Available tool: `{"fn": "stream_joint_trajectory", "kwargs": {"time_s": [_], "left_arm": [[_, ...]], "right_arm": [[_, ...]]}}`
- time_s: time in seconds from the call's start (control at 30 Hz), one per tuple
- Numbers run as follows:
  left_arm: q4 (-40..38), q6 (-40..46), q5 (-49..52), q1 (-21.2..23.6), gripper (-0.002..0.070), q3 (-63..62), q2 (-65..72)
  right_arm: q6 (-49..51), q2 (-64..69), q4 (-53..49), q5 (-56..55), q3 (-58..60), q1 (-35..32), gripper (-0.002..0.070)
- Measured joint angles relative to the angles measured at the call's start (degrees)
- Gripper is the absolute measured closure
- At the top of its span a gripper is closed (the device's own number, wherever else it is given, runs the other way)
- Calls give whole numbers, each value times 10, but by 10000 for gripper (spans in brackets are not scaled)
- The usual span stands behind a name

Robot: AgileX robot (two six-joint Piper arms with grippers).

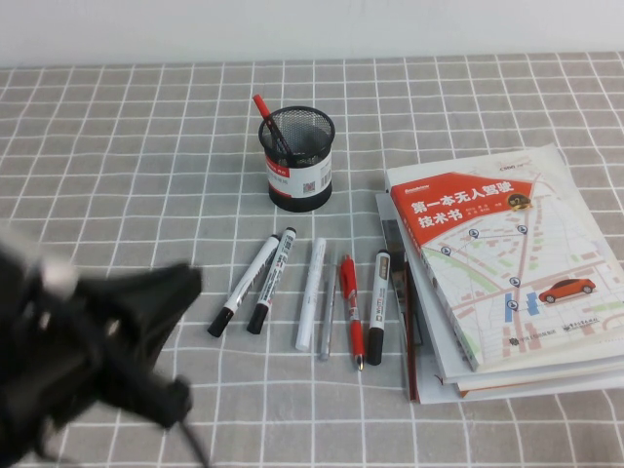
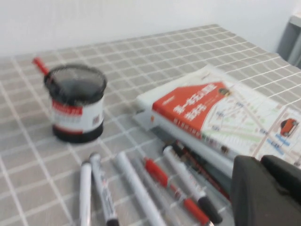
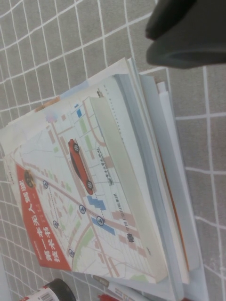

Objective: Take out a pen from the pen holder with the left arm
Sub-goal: 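Take a marker out of the pen holder and lay it on the table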

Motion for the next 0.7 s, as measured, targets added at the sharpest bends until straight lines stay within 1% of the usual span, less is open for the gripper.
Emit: {"fn": "stream_joint_trajectory", "kwargs": {"time_s": [0.07,0.1,0.23,0.37,0.47,0.7], "left_arm": [[46,-48,-25,0,675,48,-28],[55,-60,-42,1,675,73,-44],[52,-60,-84,20,675,156,-103],[48,-60,-104,65,675,210,-163],[66,-60,-104,105,675,236,-191],[84,-60,-73,211,675,279,-249]], "right_arm": [[0,0,0,0,0,0,689],[0,0,0,0,0,0,689],[0,0,0,0,0,0,689],[0,0,0,0,0,0,689],[0,0,0,0,0,0,689],[0,0,0,0,0,0,689]]}}
